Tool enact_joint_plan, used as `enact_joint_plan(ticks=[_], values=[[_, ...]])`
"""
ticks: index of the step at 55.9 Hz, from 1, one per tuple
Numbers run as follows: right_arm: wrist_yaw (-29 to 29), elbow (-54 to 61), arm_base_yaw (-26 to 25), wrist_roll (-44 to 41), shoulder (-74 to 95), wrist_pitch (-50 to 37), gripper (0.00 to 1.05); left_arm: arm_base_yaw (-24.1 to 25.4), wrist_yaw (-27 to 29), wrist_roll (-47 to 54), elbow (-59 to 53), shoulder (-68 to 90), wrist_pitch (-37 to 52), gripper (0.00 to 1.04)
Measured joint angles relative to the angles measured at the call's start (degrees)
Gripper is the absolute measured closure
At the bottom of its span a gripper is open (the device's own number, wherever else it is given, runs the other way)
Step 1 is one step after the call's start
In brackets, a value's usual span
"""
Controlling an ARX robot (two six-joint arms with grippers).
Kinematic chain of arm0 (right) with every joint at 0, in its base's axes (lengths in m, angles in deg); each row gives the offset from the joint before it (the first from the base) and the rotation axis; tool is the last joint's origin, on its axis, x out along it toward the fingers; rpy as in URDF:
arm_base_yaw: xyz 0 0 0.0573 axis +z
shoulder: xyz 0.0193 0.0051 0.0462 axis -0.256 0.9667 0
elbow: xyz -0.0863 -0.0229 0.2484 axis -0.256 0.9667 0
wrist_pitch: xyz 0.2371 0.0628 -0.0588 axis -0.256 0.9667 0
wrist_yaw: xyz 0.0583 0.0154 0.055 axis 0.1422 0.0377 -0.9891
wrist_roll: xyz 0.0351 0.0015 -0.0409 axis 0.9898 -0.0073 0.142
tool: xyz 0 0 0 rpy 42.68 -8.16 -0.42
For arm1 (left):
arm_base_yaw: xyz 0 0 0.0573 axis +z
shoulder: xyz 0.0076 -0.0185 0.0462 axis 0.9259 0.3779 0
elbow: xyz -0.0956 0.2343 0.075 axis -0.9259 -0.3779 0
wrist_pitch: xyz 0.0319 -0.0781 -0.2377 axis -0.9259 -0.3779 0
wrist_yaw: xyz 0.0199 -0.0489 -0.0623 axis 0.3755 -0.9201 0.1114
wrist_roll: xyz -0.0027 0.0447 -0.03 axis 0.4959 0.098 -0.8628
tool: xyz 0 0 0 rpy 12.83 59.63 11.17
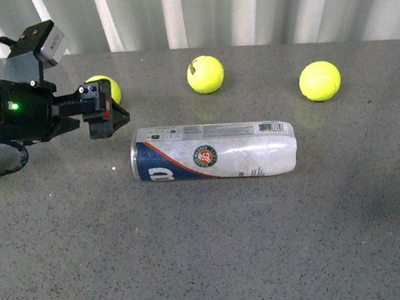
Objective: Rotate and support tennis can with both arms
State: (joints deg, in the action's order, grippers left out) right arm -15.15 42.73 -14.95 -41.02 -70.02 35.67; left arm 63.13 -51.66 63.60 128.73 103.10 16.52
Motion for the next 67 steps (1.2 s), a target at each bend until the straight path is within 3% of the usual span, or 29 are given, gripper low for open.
enact_joint_plan(ticks=[15, 27, 40, 45, 54, 63, 67], values=[[0.0, 0.0, 0.0, 0.0, 0.0, 0.0, 0.07, 0.2, -8.0, -10.3, -0.1, 1.7, -2.3, 0.07], [0.0, 0.0, 0.0, 0.0, 0.0, 0.0, 0.07, -2.7, -14.4, -19.3, -1.9, 2.1, 3.0, 0.07], [0.0, 0.0, 0.0, 0.0, 0.0, 0.0, 0.07, -3.7, -16.1, -24.6, -1.9, 4.5, 5.4, 0.08], [0.0, 0.0, 0.0, 0.0, 0.0, 0.0, 0.07, -3.8, -15.6, -25.1, -1.9, 5.1, 5.1, 0.22], [0.0, 0.0, 0.0, 0.0, 0.0, 0.0, 0.07, -3.4, -15.3, -26.4, -2.0, 5.3, 7.1, 0.61], [0.0, 0.0, 0.0, 0.0, 0.0, 0.0, 0.07, -3.0, -15.9, -27.8, -2.0, 5.3, 8.1, 0.9], [0.0, 0.0, 0.0, 0.0, 0.0, 0.0, 0.07, -2.8, -16.7, -28.1, -2.0, 4.9, 8.0, 0.98]])
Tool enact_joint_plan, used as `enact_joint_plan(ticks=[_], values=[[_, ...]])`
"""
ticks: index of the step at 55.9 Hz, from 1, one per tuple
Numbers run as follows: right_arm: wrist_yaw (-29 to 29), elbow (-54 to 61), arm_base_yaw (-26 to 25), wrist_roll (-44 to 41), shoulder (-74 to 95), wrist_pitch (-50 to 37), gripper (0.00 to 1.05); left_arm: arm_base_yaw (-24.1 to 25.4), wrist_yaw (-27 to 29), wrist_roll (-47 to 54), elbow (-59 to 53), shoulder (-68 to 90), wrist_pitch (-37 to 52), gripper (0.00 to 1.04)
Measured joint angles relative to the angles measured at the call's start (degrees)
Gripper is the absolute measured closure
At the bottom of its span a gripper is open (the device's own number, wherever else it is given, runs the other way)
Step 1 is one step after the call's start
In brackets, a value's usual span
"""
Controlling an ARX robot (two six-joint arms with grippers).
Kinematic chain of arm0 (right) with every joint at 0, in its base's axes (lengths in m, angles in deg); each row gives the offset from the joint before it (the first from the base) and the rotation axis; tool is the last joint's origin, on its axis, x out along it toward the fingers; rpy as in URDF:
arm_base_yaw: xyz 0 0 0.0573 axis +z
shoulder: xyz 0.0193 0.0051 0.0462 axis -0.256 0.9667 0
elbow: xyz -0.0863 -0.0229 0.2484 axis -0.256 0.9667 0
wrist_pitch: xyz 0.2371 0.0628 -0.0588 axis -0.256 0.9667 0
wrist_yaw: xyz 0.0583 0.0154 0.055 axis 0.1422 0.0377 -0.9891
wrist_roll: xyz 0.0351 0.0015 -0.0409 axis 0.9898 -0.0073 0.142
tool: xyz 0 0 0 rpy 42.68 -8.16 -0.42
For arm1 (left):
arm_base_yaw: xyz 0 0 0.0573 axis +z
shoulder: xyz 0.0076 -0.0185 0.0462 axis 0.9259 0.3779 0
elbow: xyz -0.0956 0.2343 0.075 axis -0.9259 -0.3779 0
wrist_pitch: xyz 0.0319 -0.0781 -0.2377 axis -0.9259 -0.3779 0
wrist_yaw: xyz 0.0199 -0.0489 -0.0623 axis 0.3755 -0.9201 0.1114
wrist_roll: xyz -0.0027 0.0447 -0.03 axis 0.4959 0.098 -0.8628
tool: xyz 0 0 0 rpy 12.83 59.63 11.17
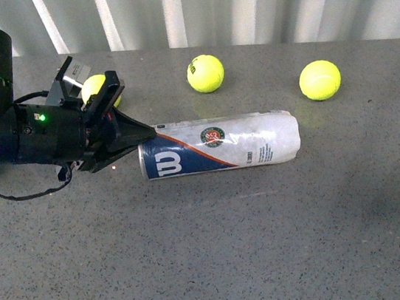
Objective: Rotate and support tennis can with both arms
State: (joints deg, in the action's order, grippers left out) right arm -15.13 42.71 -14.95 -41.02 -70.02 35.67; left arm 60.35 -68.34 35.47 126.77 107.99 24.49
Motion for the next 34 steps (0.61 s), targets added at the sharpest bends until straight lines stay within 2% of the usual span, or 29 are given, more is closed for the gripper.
enact_joint_plan(ticks=[9, 17, 27, 34], values=[[0.0, 0.0, 0.0, 0.0, 0.0, 0.0, 0.07, -0.7, 2.4, 3.9, -0.4, -4.9, -5.3, 1.0], [0.0, 0.0, 0.0, 0.0, 0.0, 0.0, 0.07, -2.3, 1.0, 10.7, 0.1, -14.6, -12.6, 1.01], [0.0, 0.0, 0.0, 0.0, 0.0, 0.0, 0.07, -5.7, 0.1, 27.7, 7.3, -27.5, -29.4, 1.01], [0.0, 0.0, 0.0, 0.0, 0.0, 0.0, 0.07, -8.9, 4.5, 45.4, 15.0, -32.7, -44.2, 1.01]])
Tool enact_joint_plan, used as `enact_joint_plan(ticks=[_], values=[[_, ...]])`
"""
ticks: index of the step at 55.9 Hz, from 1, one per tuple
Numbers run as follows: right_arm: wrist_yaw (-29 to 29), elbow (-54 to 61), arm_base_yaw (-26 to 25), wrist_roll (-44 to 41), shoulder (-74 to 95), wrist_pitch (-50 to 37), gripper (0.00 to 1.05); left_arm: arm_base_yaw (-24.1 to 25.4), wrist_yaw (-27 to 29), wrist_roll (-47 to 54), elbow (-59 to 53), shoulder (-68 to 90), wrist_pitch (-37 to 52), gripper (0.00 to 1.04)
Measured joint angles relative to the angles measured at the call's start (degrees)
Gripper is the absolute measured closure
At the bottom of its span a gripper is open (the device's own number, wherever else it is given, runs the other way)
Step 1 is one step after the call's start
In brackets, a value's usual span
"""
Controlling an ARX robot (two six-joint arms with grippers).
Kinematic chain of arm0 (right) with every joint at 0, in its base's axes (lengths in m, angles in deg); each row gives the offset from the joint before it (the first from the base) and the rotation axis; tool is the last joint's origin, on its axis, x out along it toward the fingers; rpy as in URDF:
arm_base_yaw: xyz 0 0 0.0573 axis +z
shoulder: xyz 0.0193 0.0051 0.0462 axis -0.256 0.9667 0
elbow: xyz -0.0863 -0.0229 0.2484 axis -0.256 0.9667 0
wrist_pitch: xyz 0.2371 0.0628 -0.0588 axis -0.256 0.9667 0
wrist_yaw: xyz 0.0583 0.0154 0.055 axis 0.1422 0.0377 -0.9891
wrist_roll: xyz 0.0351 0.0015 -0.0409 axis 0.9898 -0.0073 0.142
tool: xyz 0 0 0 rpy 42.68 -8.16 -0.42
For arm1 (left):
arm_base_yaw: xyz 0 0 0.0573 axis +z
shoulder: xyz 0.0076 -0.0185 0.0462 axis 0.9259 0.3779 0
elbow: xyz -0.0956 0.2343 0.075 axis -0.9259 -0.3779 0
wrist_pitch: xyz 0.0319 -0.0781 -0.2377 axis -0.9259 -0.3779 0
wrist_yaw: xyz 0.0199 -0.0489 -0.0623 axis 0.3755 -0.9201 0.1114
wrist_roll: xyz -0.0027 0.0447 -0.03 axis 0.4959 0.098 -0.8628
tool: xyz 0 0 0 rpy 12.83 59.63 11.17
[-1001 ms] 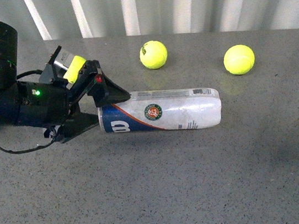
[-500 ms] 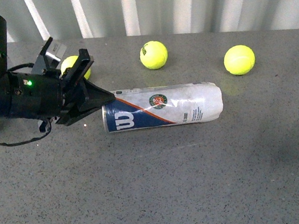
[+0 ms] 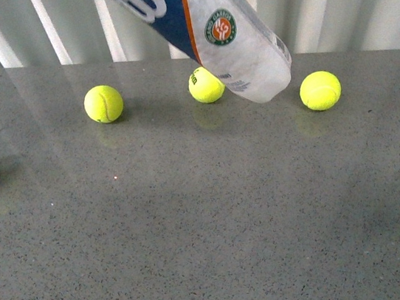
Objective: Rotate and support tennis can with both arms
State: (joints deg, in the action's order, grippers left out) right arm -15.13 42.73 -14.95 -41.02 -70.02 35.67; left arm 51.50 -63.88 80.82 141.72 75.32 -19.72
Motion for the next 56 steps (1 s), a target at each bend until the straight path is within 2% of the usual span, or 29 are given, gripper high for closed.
enact_joint_plan(ticks=[12, 20, 24, 37, 48, 56], values=[[0.0, 0.0, 0.0, 0.0, 0.0, 0.0, 0.07, -4.5, 15.0, 33.5, 7.0, -0.6, -16.4, 1.01], [0.0, 0.0, 0.0, 0.0, 0.0, 0.0, 0.07, -6.7, 21.5, 52.2, 7.6, 0.5, -22.6, 1.01], [0.0, 0.0, 0.0, 0.0, 0.0, 0.0, 0.07, -7.9, 22.1, 57.9, 8.6, 1.2, -25.8, 1.01], [0.0, 0.0, 0.0, 0.0, 0.0, 0.0, 0.07, -11.8, 24.3, 68.1, 14.6, 7.3, -33.9, 1.01], [0.0, 0.0, 0.0, 0.0, 0.0, 0.0, 0.07, -11.9, 25.8, 69.5, 23.2, 15.8, -41.8, 1.01], [0.0, 0.0, 0.0, 0.0, 0.0, 0.0, 0.07, -11.0, 26.6, 69.4, 28.1, 20.8, -42.8, 1.01]])
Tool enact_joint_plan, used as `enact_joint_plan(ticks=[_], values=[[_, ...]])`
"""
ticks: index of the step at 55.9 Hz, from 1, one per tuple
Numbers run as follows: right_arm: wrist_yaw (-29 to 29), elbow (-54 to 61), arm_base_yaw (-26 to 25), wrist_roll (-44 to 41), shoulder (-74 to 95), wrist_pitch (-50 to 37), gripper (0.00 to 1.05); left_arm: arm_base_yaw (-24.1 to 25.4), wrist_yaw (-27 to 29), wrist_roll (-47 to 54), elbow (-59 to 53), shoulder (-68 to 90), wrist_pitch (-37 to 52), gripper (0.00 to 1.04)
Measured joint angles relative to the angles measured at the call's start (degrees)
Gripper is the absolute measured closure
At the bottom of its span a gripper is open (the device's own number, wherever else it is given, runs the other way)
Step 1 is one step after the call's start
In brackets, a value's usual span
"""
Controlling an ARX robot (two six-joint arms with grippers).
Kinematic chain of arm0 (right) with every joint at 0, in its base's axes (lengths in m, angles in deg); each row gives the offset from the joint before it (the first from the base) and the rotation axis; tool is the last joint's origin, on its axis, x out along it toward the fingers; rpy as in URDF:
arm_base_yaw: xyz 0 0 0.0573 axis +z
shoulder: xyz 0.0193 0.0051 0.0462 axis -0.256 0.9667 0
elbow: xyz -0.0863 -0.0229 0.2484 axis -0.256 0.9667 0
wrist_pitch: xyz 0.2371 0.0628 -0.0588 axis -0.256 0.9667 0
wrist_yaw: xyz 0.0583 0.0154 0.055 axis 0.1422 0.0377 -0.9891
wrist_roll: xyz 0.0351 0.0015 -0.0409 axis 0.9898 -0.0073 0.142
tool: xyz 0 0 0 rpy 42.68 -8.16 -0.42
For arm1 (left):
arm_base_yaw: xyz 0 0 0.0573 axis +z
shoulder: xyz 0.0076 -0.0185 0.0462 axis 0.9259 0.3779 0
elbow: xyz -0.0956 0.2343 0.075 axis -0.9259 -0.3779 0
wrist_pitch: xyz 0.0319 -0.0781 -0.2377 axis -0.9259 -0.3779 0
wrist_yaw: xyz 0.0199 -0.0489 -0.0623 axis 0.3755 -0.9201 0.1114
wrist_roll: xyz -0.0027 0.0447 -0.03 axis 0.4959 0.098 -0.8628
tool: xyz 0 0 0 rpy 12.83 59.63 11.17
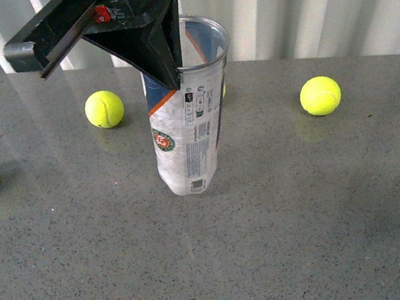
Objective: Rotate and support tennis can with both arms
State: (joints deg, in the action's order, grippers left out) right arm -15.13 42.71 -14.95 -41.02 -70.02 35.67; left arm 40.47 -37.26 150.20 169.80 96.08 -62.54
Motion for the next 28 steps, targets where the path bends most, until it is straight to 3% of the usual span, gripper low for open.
enact_joint_plan(ticks=[28], values=[[0.0, 0.0, 0.0, 0.0, 0.0, 0.0, 0.07, 2.2, -6.6, -5.9, 8.3, 7.8, -4.3, 1.01]])
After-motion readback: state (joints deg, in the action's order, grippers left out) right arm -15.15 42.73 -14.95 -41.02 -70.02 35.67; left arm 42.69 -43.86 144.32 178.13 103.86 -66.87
